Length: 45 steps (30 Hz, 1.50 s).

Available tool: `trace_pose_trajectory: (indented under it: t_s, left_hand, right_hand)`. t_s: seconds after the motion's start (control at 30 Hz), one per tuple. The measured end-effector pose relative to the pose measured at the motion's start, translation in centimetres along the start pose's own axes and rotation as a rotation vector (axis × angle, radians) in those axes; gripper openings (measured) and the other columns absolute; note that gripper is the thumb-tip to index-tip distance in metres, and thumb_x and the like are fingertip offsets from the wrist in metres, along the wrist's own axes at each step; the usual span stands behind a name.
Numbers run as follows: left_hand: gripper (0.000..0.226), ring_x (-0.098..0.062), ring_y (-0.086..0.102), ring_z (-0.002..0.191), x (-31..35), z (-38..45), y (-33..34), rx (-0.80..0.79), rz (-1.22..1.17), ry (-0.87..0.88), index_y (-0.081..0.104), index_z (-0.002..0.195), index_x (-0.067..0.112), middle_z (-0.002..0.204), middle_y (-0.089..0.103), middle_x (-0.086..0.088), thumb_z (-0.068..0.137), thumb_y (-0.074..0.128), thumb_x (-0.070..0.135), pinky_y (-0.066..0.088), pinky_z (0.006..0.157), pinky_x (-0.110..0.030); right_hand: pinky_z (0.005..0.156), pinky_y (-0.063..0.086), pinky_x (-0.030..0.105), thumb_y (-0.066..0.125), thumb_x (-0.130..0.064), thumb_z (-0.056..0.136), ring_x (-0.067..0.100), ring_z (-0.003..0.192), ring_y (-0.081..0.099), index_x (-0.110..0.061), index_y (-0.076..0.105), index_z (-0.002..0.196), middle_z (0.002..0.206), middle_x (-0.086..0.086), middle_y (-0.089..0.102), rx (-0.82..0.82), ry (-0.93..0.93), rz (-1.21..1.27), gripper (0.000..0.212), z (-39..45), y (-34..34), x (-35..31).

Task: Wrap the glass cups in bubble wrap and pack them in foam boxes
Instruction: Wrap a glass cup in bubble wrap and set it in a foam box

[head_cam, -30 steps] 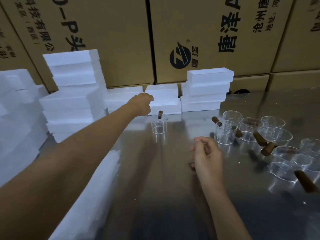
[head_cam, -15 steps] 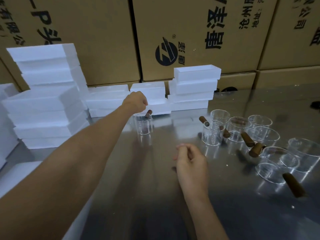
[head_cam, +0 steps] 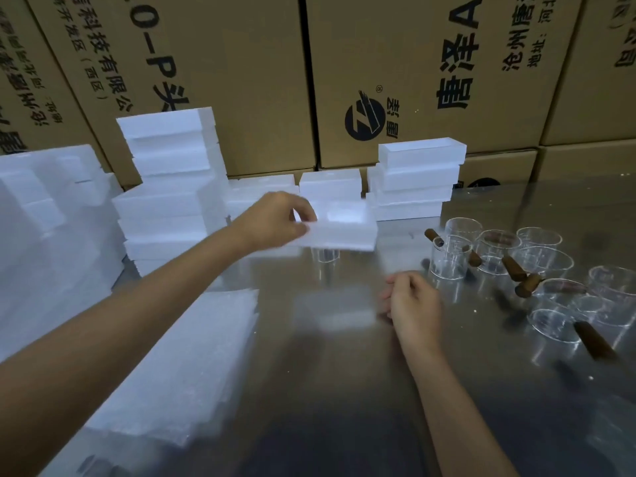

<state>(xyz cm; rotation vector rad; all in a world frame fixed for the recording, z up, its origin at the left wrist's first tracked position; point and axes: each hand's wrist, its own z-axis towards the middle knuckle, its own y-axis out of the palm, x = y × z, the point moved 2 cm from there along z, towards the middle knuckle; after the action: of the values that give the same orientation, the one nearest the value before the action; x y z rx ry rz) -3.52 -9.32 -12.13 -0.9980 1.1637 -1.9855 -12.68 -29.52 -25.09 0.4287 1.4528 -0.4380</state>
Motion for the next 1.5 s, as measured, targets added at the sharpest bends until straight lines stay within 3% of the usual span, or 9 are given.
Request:
trace_pose_trajectory:
  t_s: [0.27, 0.4, 0.5, 0.73, 0.93, 1.07, 1.17, 1.27, 1.5]
  left_hand:
    - [0.026, -0.011, 0.061, 0.091, 1.7, -6.0, 4.3, -0.440, 0.078, 0.015, 0.066, 0.108, 0.027, 0.100, 0.063, 0.018, 0.085, 0.076, 0.034, 0.053, 0.080, -0.027]
    - [0.017, -0.004, 0.058, 0.081, 1.3, -2.9, 3.0, -0.198, -0.057, -0.043, 0.066, 0.090, 0.032, 0.093, 0.065, 0.018, 0.085, 0.071, 0.047, 0.041, 0.065, -0.016]
    - [0.034, -0.013, 0.054, 0.087, 0.4, 1.3, 3.4, -0.005, -0.059, -0.139, 0.059, 0.114, 0.022, 0.109, 0.056, 0.003, 0.087, 0.070, 0.040, 0.040, 0.075, -0.024]
    - [0.084, -0.016, 0.058, 0.087, -1.9, 6.1, 9.5, -0.148, -0.202, -0.465, 0.035, 0.141, 0.015, 0.124, 0.054, -0.008, 0.076, 0.084, 0.038, 0.040, 0.064, -0.024]
    - [0.062, -0.021, 0.053, 0.094, -1.9, 5.0, 9.4, 0.132, -0.403, -0.368, 0.050, 0.130, 0.016, 0.127, 0.053, -0.008, 0.077, 0.080, 0.009, 0.041, 0.055, -0.014]
    - [0.063, -0.014, 0.048, 0.106, 0.3, 1.5, 5.8, 0.209, -0.404, -0.229, 0.054, 0.132, 0.023, 0.128, 0.049, 0.002, 0.077, 0.079, 0.005, 0.040, 0.073, -0.012]
    - [0.068, -0.010, 0.047, 0.112, 2.0, -3.0, 3.8, 0.169, -0.468, -0.223, 0.052, 0.133, 0.030, 0.127, 0.044, 0.014, 0.076, 0.078, 0.003, 0.042, 0.063, -0.003]
    - [0.077, -0.010, 0.056, 0.112, 3.3, -7.9, 2.4, 0.067, -0.651, -0.223, 0.048, 0.131, 0.043, 0.123, 0.055, 0.016, 0.069, 0.078, 0.009, 0.052, 0.076, -0.018]
    - [0.088, -0.014, 0.057, 0.111, 3.9, -14.2, 0.6, -0.060, -0.791, -0.177, 0.042, 0.137, 0.043, 0.116, 0.064, 0.007, 0.059, 0.068, 0.010, 0.053, 0.086, -0.029]
  right_hand:
    - [0.065, 0.047, 0.041, 0.041, -0.030, 0.079, 0.023, 0.063, 0.056, -0.025, 0.065, 0.066, 0.063, -0.003, 0.064, 0.039, 0.032, 0.009, 0.028, -0.4, -0.8, -0.5]
    - [0.066, 0.046, 0.038, 0.044, -0.028, 0.082, 0.020, 0.064, 0.054, -0.024, 0.064, 0.065, 0.062, -0.005, 0.058, 0.124, 0.043, 0.057, 0.026, -0.2, -1.1, -0.7]
    - [0.066, 0.041, 0.038, 0.044, -0.026, 0.085, 0.021, 0.063, 0.052, -0.023, 0.062, 0.066, 0.063, -0.002, 0.057, 0.159, 0.054, 0.118, 0.026, 0.1, -1.2, -0.6]
    - [0.067, 0.042, 0.038, 0.045, -0.020, 0.090, 0.017, 0.060, 0.052, -0.020, 0.064, 0.071, 0.052, -0.008, 0.058, 0.169, 0.089, 0.192, 0.026, 0.9, -1.3, 0.0]
    - [0.065, 0.043, 0.038, 0.044, -0.017, 0.091, 0.018, 0.062, 0.054, -0.022, 0.062, 0.073, 0.064, -0.003, 0.061, 0.170, 0.034, 0.165, 0.026, 0.6, -1.2, -0.3]
    - [0.061, 0.042, 0.015, 0.052, -0.018, 0.092, -0.004, 0.074, 0.058, -0.028, 0.059, 0.088, 0.082, -0.009, 0.063, 0.211, -0.188, -0.068, 0.012, -0.4, -1.1, -1.3]
    - [0.075, 0.043, 0.022, 0.056, -0.018, 0.091, 0.005, 0.098, 0.058, -0.026, 0.057, 0.115, 0.112, -0.009, 0.061, 0.120, -0.383, -0.266, 0.025, -1.4, -0.6, -2.1]
    - [0.093, 0.034, 0.017, 0.061, -0.019, 0.088, 0.002, 0.121, 0.043, -0.027, 0.050, 0.132, 0.138, -0.011, 0.047, -0.099, -0.624, -0.403, 0.046, -3.3, 0.7, -3.8]
    - [0.086, 0.041, 0.027, 0.055, -0.022, 0.097, 0.009, 0.106, 0.047, -0.021, 0.068, 0.106, 0.104, -0.010, 0.066, -0.449, -0.677, -0.529, 0.016, -7.4, 2.3, -4.8]
